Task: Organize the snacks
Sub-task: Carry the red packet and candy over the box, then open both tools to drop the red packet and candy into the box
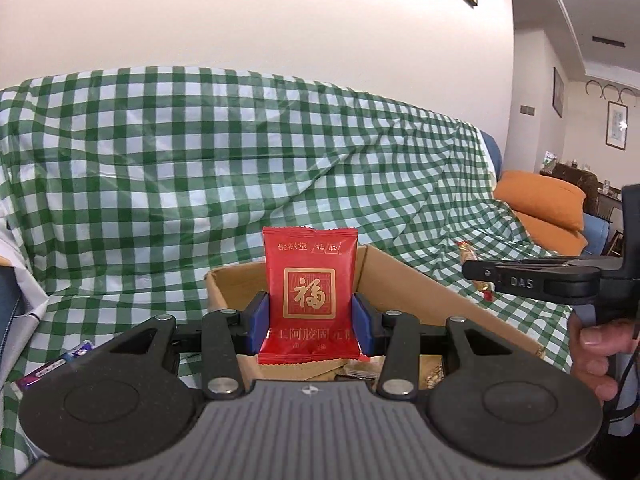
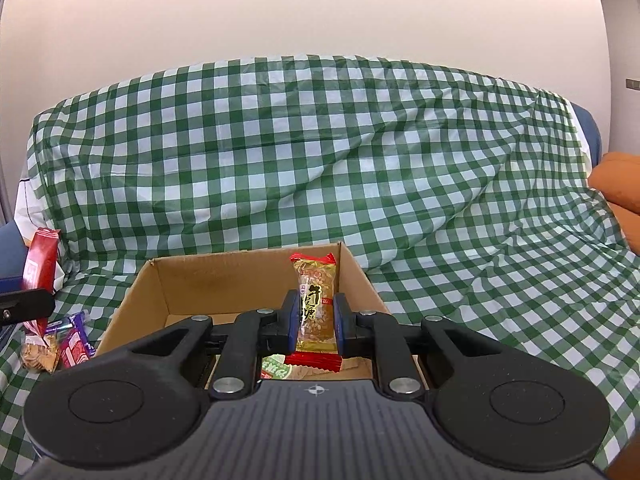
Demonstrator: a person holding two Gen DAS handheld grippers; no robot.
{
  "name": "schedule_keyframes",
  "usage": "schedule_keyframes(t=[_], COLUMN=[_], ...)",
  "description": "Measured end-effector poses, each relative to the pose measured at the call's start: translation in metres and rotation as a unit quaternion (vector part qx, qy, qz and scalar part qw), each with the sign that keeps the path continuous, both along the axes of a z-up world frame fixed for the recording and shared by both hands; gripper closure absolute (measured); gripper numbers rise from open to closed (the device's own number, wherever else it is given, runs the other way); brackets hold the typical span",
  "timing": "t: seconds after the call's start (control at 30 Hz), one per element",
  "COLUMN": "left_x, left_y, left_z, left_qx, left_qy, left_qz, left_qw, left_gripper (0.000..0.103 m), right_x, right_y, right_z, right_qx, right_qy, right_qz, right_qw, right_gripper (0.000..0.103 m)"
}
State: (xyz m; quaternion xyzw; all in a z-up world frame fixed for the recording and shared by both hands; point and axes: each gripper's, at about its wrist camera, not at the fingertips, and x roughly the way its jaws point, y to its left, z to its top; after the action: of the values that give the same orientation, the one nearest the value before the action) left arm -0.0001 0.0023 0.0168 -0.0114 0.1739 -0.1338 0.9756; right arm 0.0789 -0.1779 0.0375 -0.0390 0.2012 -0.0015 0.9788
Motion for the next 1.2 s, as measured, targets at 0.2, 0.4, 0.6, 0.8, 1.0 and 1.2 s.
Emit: schedule_keyframes(t=[0.2,0.4,0.6,0.8,1.0,1.2], left_x=[0.002,0.007,0.013,0.015,0.016,0.02], left_y=[-0.015,-0.022,-0.03,-0.042,-0.053,-0.058], left_z=[-0.005,-0.007,-0.009,-0.012,-0.016,-0.018], left_qx=[0.013,0.012,0.009,0.013,0.019,0.021], left_qy=[-0.001,-0.002,-0.001,0.001,0.001,0.001], left_qz=[-0.021,-0.03,-0.035,-0.05,-0.063,-0.069], left_qw=[0.9997,0.9995,0.9993,0.9987,0.9978,0.9974], left_gripper=[0.055,0.055,0.055,0.055,0.055,0.055], right_x=[0.0,0.0,0.0,-0.002,-0.004,-0.004], right_y=[0.0,0.002,0.003,0.004,0.003,0.005], right_z=[0.0,0.0,0.0,0.001,0.001,0.002], right_qx=[-0.003,-0.005,-0.007,-0.013,-0.016,-0.02], right_qy=[-0.003,-0.007,-0.008,-0.011,-0.014,-0.015], right_qz=[-0.006,-0.009,-0.012,-0.012,-0.017,-0.017], right_qw=[1.0,1.0,1.0,1.0,1.0,1.0], right_gripper=[0.085,0.085,0.085,0.085,0.085,0.085])
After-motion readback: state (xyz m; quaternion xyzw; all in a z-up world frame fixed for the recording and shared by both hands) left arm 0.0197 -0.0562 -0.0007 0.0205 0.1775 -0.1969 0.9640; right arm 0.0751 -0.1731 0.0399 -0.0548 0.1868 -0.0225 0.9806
